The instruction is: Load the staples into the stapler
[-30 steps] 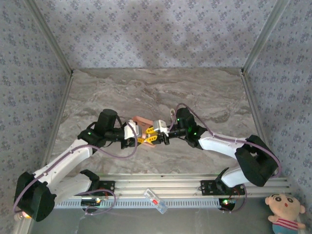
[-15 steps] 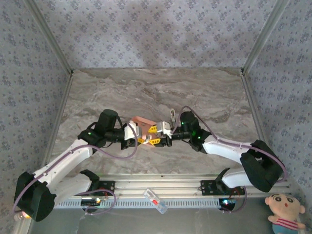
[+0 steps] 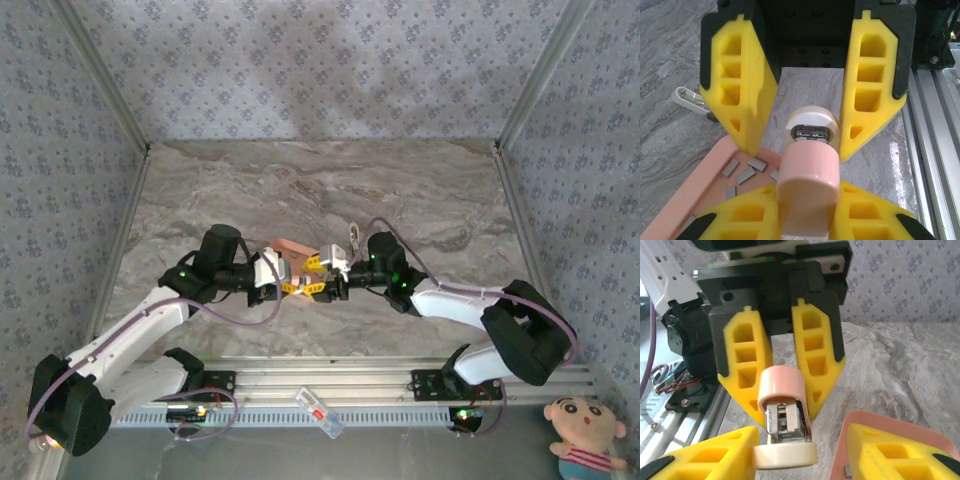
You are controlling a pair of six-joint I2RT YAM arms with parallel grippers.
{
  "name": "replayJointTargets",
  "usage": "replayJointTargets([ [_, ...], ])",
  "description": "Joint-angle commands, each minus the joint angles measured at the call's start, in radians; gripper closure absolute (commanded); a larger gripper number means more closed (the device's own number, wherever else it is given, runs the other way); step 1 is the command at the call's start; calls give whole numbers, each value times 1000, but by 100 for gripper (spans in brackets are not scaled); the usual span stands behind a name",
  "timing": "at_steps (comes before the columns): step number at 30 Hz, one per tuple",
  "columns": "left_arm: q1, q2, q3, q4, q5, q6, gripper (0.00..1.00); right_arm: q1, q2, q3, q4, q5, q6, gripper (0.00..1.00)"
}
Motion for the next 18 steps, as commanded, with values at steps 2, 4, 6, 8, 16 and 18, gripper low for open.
replayJointTargets([
  [2,-8,-33,21,2,9,1,82,-10,3,0,9,104,131,51],
  [4,-8,-39,22,5,9,0,82,-29,3,-19,1,144,168,51],
  [6,-8,-45,22,6,9,-1,82,-52,6,-40,-1,165,209,52],
  [8,-8,-51,23,5,7,1,82,-70,10,-58,4,193,246,52],
  [16,-7,-68,21,24,-7,-14,82,-69,-4,-119,80,247,254,50],
  [18,-8,-70,17,31,-16,-19,82,-55,-39,-122,50,266,206,48],
])
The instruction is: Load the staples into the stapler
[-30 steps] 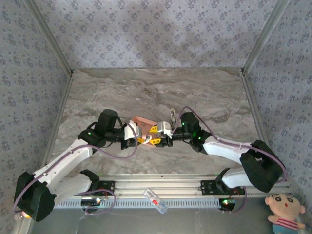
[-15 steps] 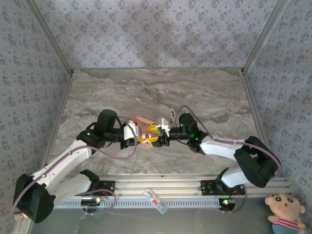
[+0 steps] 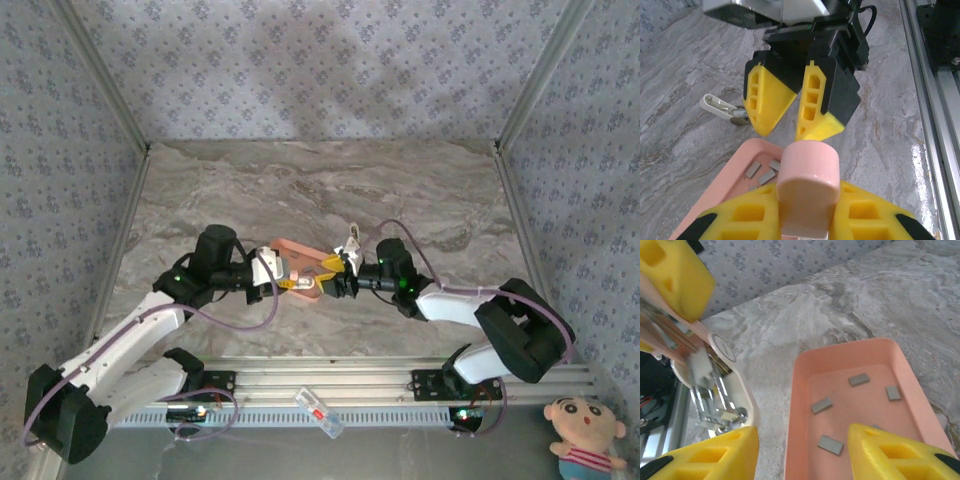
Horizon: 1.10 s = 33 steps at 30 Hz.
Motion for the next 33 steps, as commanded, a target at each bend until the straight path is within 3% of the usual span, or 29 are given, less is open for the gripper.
replayJointTargets([
  [1,-4,-23,17,5,35,-15,82,22,-68,-7,-12,75,-69,47],
  [6,-4,-23,17,7,44,-12,81,96,-157,54,-237,135,-285,39],
  [13,-4,-30,15,14,68,-19,81,149,-180,93,-285,94,-457,36],
  [26,-3,-40,9,31,116,-34,80,199,-47,215,-292,-7,-509,36],
  [33,-4,-43,8,48,134,-47,80,205,-5,254,-302,-69,-506,51],
])
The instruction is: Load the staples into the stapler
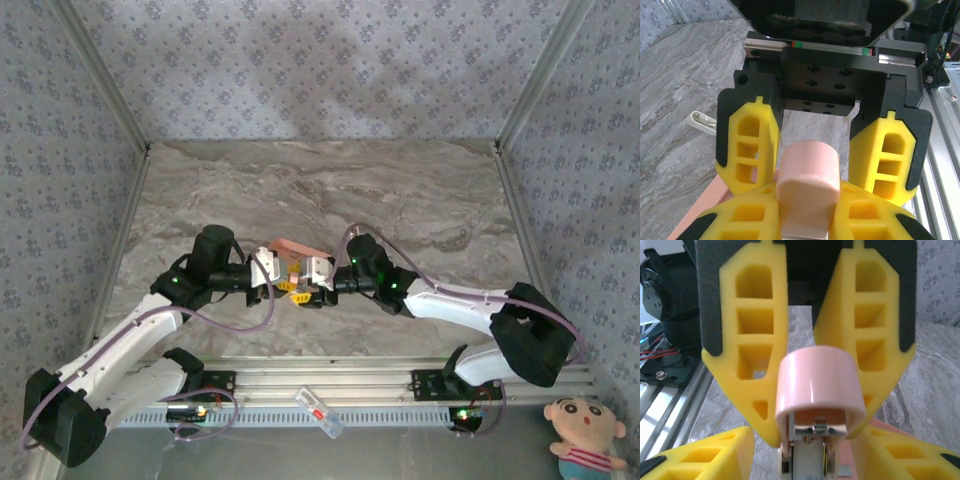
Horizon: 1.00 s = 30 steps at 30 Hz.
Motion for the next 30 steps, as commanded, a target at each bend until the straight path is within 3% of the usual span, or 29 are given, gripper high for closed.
replayJointTargets([
  [1,-4,-26,6,47,50,-19,80,5,18,27,-14,-45,-15,53],
  [6,-4,-35,-1,70,48,-43,77,2,6,0,19,-36,8,72],
  [11,-3,-45,-4,103,-6,-96,53,-8,-42,-64,94,33,76,77],
  [20,-4,-50,-36,243,-275,-311,25,-83,-146,-20,-148,408,374,82],
  [25,-4,-34,-1,256,-470,-441,17,-103,-174,-10,-244,707,611,83],
  [30,-5,32,95,168,-524,-585,14,-128,-217,-61,-295,894,782,82],
])
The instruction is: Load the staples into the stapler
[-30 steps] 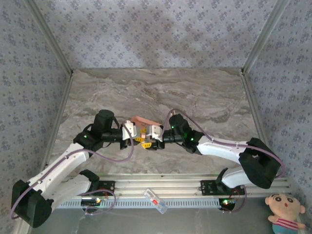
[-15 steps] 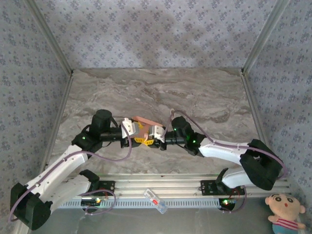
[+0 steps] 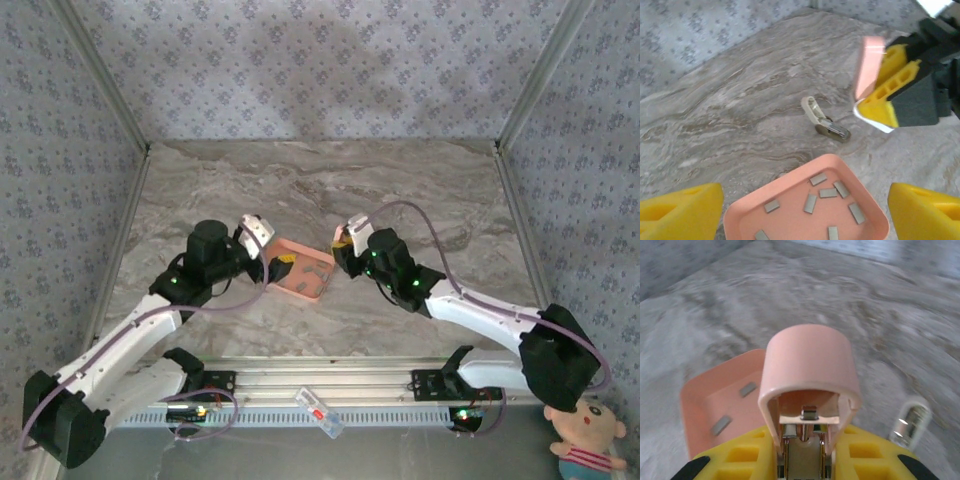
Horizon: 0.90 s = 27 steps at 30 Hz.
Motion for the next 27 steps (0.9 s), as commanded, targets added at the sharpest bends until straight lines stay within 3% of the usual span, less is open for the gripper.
replayJointTargets([
  [1,-3,39,83,-41,-78,-162,13,-22,-38,-22,-96,212,184,82],
  [5,-4,92,111,-70,-114,-324,12,-70,-22,-20,-169,228,227,82],
  [9,-9,133,84,-26,-130,-390,12,-131,49,2,-192,214,209,82],
  [27,-25,287,81,-1,-137,-408,11,-259,416,159,-146,87,160,79],
])
